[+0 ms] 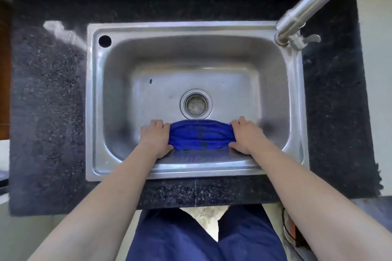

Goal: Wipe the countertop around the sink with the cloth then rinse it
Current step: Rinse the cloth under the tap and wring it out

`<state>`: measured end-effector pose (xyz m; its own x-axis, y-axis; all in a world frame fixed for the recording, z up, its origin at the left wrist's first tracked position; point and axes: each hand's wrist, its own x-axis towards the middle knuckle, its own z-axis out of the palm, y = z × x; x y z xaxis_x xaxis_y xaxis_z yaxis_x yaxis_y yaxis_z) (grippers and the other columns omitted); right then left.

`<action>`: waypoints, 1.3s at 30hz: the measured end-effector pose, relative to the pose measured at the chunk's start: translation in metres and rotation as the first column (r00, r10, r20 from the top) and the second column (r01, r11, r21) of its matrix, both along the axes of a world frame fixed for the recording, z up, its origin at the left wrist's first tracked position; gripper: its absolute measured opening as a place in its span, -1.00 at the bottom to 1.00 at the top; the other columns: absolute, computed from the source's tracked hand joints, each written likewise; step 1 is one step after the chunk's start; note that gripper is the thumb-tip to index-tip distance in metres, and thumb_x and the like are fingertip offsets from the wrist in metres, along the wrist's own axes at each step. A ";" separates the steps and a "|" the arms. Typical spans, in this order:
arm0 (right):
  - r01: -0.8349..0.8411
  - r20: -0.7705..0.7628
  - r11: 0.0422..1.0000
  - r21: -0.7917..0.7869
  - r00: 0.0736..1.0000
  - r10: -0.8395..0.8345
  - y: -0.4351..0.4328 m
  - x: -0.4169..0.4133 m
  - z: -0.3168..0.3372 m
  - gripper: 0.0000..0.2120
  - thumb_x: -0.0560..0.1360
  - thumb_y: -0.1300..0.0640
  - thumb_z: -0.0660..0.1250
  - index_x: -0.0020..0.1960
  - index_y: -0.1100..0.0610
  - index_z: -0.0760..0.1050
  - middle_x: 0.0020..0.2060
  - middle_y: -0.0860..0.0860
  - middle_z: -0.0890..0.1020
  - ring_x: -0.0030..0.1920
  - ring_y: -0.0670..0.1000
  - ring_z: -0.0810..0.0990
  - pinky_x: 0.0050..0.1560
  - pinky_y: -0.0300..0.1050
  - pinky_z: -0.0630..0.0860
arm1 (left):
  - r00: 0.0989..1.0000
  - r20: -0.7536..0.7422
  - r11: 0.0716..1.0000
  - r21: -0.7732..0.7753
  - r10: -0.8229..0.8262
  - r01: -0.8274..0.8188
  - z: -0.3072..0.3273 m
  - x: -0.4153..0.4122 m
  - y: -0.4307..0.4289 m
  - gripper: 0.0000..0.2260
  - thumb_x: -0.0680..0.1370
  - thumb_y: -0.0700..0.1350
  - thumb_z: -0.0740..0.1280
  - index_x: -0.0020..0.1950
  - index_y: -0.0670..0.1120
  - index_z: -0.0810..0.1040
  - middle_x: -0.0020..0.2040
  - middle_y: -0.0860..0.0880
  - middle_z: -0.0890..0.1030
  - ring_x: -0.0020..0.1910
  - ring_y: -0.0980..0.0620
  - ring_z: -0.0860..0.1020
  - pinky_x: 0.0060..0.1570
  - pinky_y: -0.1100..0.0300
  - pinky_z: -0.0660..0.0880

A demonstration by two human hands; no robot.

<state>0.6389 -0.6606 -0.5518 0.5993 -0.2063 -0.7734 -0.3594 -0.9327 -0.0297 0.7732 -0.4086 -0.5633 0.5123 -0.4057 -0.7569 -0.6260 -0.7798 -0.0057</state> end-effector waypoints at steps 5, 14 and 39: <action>0.035 -0.187 0.998 0.051 0.982 -0.025 0.002 0.002 0.015 -0.70 0.58 -0.05 0.26 0.20 0.11 0.54 0.18 0.07 0.60 0.14 0.14 0.59 -0.08 -0.12 0.39 | 0.979 -0.168 0.979 0.187 0.116 -0.084 0.008 -0.002 0.002 -0.70 0.61 0.10 0.21 0.22 -0.04 0.52 0.24 -0.09 0.57 0.20 -0.13 0.48 0.13 0.02 0.41; 0.451 -0.099 0.861 0.236 0.892 -0.440 0.015 0.008 0.083 -0.65 0.62 -0.08 0.16 -0.18 0.16 0.44 -0.19 0.08 0.53 -0.09 0.14 0.48 -0.15 -0.11 0.31 | 0.659 -0.474 0.767 0.057 0.584 -0.639 0.075 0.004 -0.013 -0.72 0.57 0.03 0.30 -0.21 -0.14 0.52 -0.35 -0.11 0.57 -0.39 -0.07 0.48 -0.37 0.22 0.36; 0.162 0.565 0.889 0.429 0.720 -0.404 0.071 0.006 0.154 0.05 0.51 -0.08 0.43 0.59 -0.18 -0.36 0.60 -0.05 -0.27 0.60 0.01 -0.10 0.47 -0.05 0.26 | 0.003 -0.960 0.348 0.098 0.279 -0.932 0.217 0.033 -0.017 -0.67 0.49 -0.17 0.42 0.24 -0.20 0.57 0.06 -0.25 0.64 -0.06 -0.18 0.62 0.23 -0.22 0.48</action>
